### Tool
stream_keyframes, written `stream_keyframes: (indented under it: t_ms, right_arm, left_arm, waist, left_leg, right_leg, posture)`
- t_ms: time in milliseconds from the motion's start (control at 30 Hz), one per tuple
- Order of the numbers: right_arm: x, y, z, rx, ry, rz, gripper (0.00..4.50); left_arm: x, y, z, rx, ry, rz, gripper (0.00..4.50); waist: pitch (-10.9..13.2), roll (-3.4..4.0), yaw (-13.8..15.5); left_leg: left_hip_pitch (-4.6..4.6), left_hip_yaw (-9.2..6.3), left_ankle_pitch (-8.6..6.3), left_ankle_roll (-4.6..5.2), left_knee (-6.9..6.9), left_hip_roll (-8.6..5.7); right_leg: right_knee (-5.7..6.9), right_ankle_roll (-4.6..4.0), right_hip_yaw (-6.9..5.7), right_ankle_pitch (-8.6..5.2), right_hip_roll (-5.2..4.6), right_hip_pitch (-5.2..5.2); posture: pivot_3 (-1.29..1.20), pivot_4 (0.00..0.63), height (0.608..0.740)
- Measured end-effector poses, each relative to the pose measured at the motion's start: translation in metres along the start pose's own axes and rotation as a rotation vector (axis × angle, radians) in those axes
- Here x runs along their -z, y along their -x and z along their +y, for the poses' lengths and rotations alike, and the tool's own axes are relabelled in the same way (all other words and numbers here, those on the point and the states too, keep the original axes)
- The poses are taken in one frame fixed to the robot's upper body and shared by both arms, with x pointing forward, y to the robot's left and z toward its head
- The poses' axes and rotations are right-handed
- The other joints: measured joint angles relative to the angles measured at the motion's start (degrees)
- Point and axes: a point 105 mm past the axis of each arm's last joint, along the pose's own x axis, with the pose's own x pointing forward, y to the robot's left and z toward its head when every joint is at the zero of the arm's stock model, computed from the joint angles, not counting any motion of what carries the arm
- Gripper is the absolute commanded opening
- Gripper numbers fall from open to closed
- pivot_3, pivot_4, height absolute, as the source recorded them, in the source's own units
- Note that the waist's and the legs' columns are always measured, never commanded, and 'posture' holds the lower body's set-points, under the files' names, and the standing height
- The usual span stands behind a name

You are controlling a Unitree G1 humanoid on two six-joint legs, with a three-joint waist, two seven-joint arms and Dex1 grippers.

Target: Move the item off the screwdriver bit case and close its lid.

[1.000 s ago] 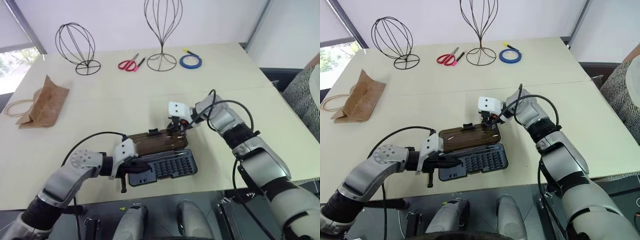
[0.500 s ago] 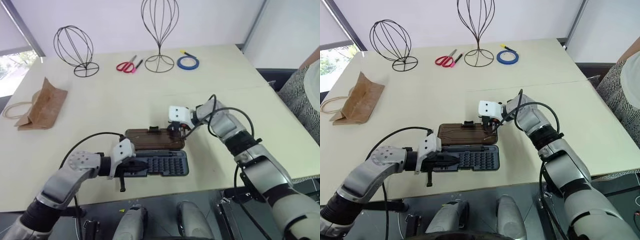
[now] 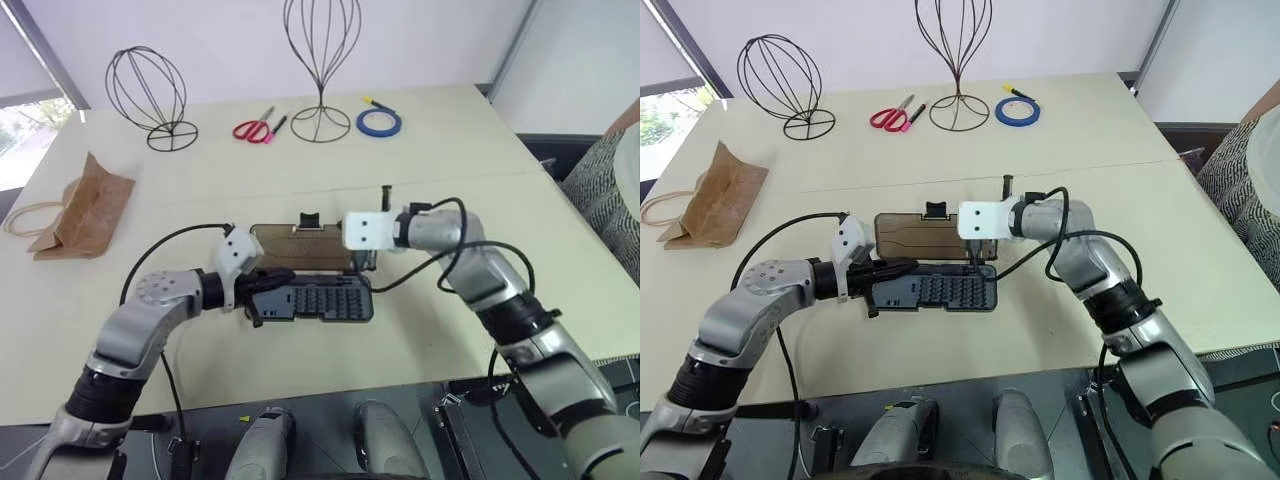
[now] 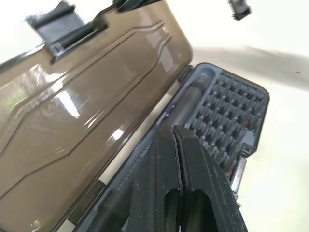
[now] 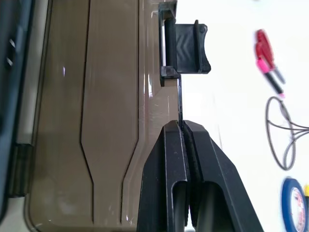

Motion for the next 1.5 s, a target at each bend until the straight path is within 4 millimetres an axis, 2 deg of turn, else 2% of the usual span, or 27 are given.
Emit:
stream_keyframes:
  t_ms: [167,267,400,467,533,600,700,800,833,967,1167,1367,1500]
  right_arm:
    - [-0.012,0.004,0.007,0.011,0.002,-0.026,0.03]
    - [-0.018,0.005,0.009,0.017,0.006,-0.042,0.03]
    - [-0.018,0.004,0.011,0.013,0.001,-0.042,0.03]
    - [-0.018,0.004,0.012,0.010,0.000,-0.041,0.03]
    - [-0.018,0.004,0.013,0.009,0.003,-0.039,0.03]
    - [-0.018,0.003,0.013,0.006,0.007,-0.040,0.03]
    - [-0.019,0.003,0.014,0.005,0.010,-0.042,0.03]
    - [-0.019,0.003,0.013,0.010,0.016,-0.045,0.03]
    - [-0.019,0.003,0.013,0.012,0.017,-0.045,0.03]
    - [-0.019,0.003,0.012,0.020,0.018,-0.046,0.03]
    - [-0.020,0.003,0.013,0.017,0.020,-0.048,0.03]
    - [-0.020,0.002,0.013,0.013,0.021,-0.047,0.03]
    - [-0.021,0.002,0.013,0.012,0.023,-0.049,0.03]
  left_arm:
    - [-0.013,-0.005,0.001,0.007,0.010,-0.054,0.00]
    - [-0.041,-0.005,0.013,-0.015,0.043,-0.158,0.00]
    - [-0.097,0.005,0.032,-0.061,0.039,-0.333,0.00]
    - [-0.119,0.013,0.040,-0.092,0.035,-0.401,0.00]
    - [-0.133,0.018,0.054,-0.145,0.044,-0.445,0.00]
    - [-0.136,0.026,0.073,-0.238,0.048,-0.466,0.00]
    - [-0.114,0.036,0.100,-0.368,0.053,-0.401,0.00]
    - [-0.079,0.043,0.115,-0.438,0.059,-0.308,0.00]
    - [-0.063,0.043,0.117,-0.445,0.067,-0.264,0.00]
    - [-0.032,0.035,0.106,-0.376,0.100,-0.195,0.00]
    - [-0.010,0.028,0.093,-0.298,0.137,-0.150,0.00]
    - [-0.004,0.032,0.092,-0.286,0.141,-0.122,0.00]
    - [0.014,0.027,0.084,-0.254,0.167,-0.062,0.00]
  waist:
    - [0.03,-0.03,0.14]
    - [0.07,-0.10,0.28]
    - [0.17,-0.25,0.35]
    - [0.18,-0.26,0.22]
    - [0.19,-0.27,0.16]
    - [0.19,-0.26,-0.02]
    - [0.19,-0.26,-0.10]
    - [0.19,-0.25,-0.02]
    - [0.19,-0.26,0.07]
    - [0.19,-0.26,0.32]
    - [0.20,-0.27,0.29]
    - [0.20,-0.27,0.32]
    - [0.20,-0.27,0.37]
  left_leg:
    - [-0.02,0.00,0.00,0.00,0.02,0.00]
    - [-0.05,-0.03,0.00,0.00,0.06,0.00]
    - [-0.09,-0.04,0.00,-0.01,0.09,-0.01]
    - [-0.09,-0.03,0.00,-0.01,0.08,-0.03]
    - [-0.09,-0.02,0.00,-0.01,0.08,-0.04]
    - [-0.07,0.00,0.01,-0.01,0.06,-0.06]
    - [-0.06,0.03,0.01,-0.01,0.01,-0.07]
    - [-0.13,0.03,0.01,-0.01,0.01,-0.07]
    - [-0.21,0.02,0.01,-0.02,0.03,-0.06]
    - [-0.84,0.00,0.06,-0.10,0.22,-0.04]
    - [-0.84,0.03,0.08,-0.13,0.17,-0.06]
    - [-0.84,0.02,0.08,-0.13,0.18,-0.05]
    - [-0.84,0.02,0.08,-0.13,0.19,-0.06]
  right_leg:
    - [-0.01,0.00,-0.01,0.00,-0.01,0.00]
    - [-0.01,0.01,-0.02,0.00,0.00,0.00]
    - [-0.02,0.02,-0.04,0.00,0.00,-0.01]
    - [-0.04,0.03,-0.03,0.00,-0.01,-0.02]
    - [-0.03,0.03,-0.04,0.00,0.00,-0.03]
    - [-0.02,0.03,-0.03,0.00,0.01,-0.04]
    - [-0.02,0.02,-0.02,0.00,0.03,-0.07]
    - [-0.03,0.02,-0.01,0.00,0.02,-0.13]
    - [-0.03,0.02,-0.01,0.01,0.02,-0.20]
    - [0.07,0.05,-0.01,0.09,0.00,-0.81]
    - [0.07,0.05,-0.01,0.11,-0.02,-0.83]
    - [0.06,0.05,-0.01,0.11,-0.03,-0.82]
    - [0.07,0.05,-0.02,0.11,-0.03,-0.82]
  posture:
    - [0.00,0.150,0.740]
    - [0.00,0.150,0.740]
    - [0.00,0.150,0.740]
    - [0.00,0.150,0.740]
    - [0.00,0.150,0.740]
    - [0.00,0.150,0.740]
    - [0.00,0.150,0.740]
    - [0.00,0.150,0.740]
    - [0.00,0.150,0.740]
    - [0.00,0.150,0.740]
    - [0.00,0.150,0.740]
    - [0.00,0.150,0.740]
    - [0.00,0.150,0.740]
